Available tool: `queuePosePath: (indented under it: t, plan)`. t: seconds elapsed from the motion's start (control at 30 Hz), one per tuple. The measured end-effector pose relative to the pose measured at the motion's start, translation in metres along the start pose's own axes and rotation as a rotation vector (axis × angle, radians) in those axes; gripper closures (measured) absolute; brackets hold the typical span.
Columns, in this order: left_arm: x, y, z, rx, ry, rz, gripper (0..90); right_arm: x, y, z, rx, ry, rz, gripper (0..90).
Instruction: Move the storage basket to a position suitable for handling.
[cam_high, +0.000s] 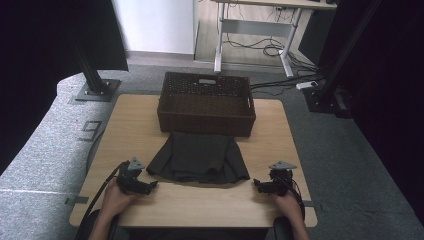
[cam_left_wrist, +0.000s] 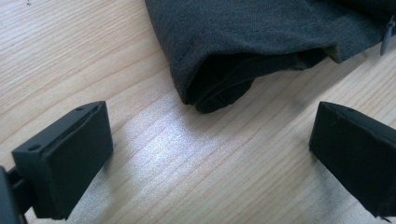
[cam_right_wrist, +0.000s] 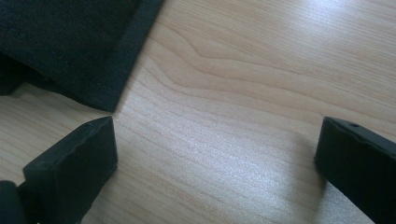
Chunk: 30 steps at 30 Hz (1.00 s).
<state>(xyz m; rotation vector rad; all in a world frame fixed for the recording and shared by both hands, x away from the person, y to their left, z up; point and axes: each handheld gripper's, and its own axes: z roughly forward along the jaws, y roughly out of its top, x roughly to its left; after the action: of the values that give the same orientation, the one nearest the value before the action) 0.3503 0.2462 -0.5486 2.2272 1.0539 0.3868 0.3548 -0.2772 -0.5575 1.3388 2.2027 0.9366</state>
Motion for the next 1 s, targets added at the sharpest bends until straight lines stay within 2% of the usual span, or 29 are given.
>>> queuePosePath:
  t: [0.43, 0.73, 0.83, 1.0]
  plan:
    - [-0.001, 0.000, 0.000, 0.005, 0.009, -0.010, 0.3, 0.001, 0.000, 0.000, -0.001, 0.010, -0.005, 0.0]
    - [-0.001, 0.003, -0.006, 0.054, 0.026, -0.039, 3.3, 0.001, 0.002, -0.001, 0.022, 0.032, -0.026, 0.6]
    - [0.000, 0.004, -0.009, 0.050, 0.028, -0.036, 4.4, 0.002, 0.005, -0.001, 0.029, 0.047, -0.023, 2.1]
    - [0.003, 0.010, -0.019, 0.011, 0.020, -0.034, 8.7, 0.006, 0.015, -0.006, 0.012, 0.071, -0.027, 2.1]
